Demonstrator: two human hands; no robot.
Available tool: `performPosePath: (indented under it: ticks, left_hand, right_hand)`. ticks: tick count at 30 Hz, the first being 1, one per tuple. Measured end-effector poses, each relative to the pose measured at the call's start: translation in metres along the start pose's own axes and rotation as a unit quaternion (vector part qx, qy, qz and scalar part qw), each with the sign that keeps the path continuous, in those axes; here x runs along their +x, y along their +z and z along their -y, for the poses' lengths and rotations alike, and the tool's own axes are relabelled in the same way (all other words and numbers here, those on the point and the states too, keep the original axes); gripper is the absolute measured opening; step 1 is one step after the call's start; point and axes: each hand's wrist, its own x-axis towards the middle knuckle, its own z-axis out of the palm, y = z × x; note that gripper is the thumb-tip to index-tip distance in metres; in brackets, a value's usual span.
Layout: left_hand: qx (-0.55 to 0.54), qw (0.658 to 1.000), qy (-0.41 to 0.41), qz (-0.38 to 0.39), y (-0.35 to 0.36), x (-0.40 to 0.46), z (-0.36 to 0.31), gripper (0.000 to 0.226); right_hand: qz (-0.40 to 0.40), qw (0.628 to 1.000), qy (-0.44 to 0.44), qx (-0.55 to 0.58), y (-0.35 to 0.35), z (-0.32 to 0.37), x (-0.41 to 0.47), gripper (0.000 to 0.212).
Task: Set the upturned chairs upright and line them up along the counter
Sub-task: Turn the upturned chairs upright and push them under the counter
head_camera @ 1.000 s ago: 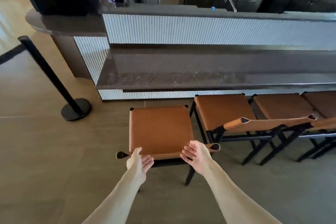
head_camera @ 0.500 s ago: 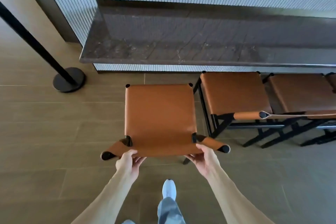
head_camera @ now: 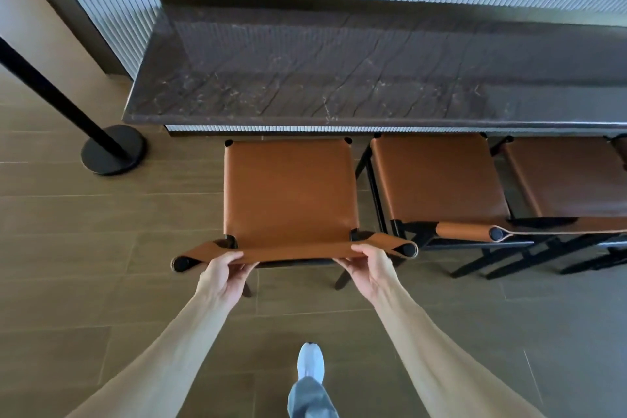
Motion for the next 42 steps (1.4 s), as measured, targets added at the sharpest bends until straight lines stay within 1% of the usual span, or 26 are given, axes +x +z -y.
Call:
performPosePath:
  ticks: [2,5,8,9,12,15,18,21,23,25,26,29,32,35,37,38,40,42]
  left_hand:
    - [0.004,1.000,0.003,0.010,0.014,0.007,-0.009,0.032]
    - [0.027,0.999,0.006,0.027,0.030,0.014,-0.019,0.028]
    - [0.039,0.999,0.009,0.033,0.033,0.017,-0.025,0.031]
    - [0.038,0.999,0.011,0.028,0.033,0.017,-0.025,0.030]
    - [0.041,0.999,0.018,0.027,0.032,0.016,-0.023,0.018]
    - [0.072,0.996,0.034,0.025,0.031,0.012,-0.023,0.014]
    - [0.095,0.994,0.033,0.038,0.030,0.008,-0.024,0.020]
    - [0.104,0.993,0.030,0.037,0.032,0.003,-0.026,0.037]
    - [0.107,0.993,0.030,0.032,0.033,-0.001,-0.026,0.043]
    - [0.105,0.994,0.025,0.027,0.034,-0.003,-0.027,0.044]
    - [0.106,0.994,0.024,0.026,0.033,-0.003,-0.028,0.044]
    - [0.107,0.994,0.022,0.020,0.031,-0.002,-0.028,0.044]
    - [0.108,0.993,0.024,0.033,0.025,-0.004,-0.027,0.036]
    - [0.115,0.991,0.039,0.049,0.020,-0.009,-0.027,0.030]
    - [0.157,0.986,0.050,0.038,0.019,-0.020,-0.030,0.030]
    - [0.193,0.979,0.050,0.034,0.018,-0.028,-0.031,0.030]
    - [0.277,0.958,0.062,0.032,0.018,-0.049,-0.034,0.028]
    - [0.340,0.935,0.092,0.035,0.017,-0.069,-0.037,0.026]
  right_hand:
    - [0.007,1.000,-0.002,0.000,0.011,0.010,0.011,0.027]
    - [0.020,1.000,0.005,-0.017,0.024,0.023,0.025,0.026]
    - [0.030,0.999,0.016,-0.035,0.027,0.029,0.032,0.022]
    - [0.027,0.999,0.020,-0.036,0.027,0.029,0.034,0.021]
    - [0.023,0.998,0.026,-0.047,0.028,0.030,0.035,0.020]
    - [0.030,0.997,0.024,-0.067,0.027,0.031,0.031,0.020]
    - [0.033,0.996,0.023,-0.081,0.026,0.033,0.025,0.020]
    - [0.036,0.995,0.026,-0.093,0.027,0.036,0.020,0.021]
    - [0.037,0.994,0.033,-0.100,0.028,0.038,0.016,0.030]
    - [0.036,0.993,0.037,-0.102,0.029,0.039,0.014,0.041]
    - [0.037,0.993,0.038,-0.103,0.029,0.038,0.013,0.043]
    - [0.042,0.993,0.038,-0.102,0.027,0.037,0.012,0.038]
    - [0.041,0.993,0.033,-0.105,0.025,0.034,0.009,0.028]
    - [0.037,0.993,0.024,-0.108,0.024,0.034,0.005,0.027]
    - [0.029,0.992,0.020,-0.125,0.023,0.036,-0.004,0.031]
    - [0.029,0.987,0.023,-0.154,0.024,0.038,-0.013,0.032]
    - [0.041,0.974,0.020,-0.221,0.022,0.046,-0.026,0.030]
    - [0.057,0.961,0.013,-0.271,0.016,0.058,-0.043,0.031]
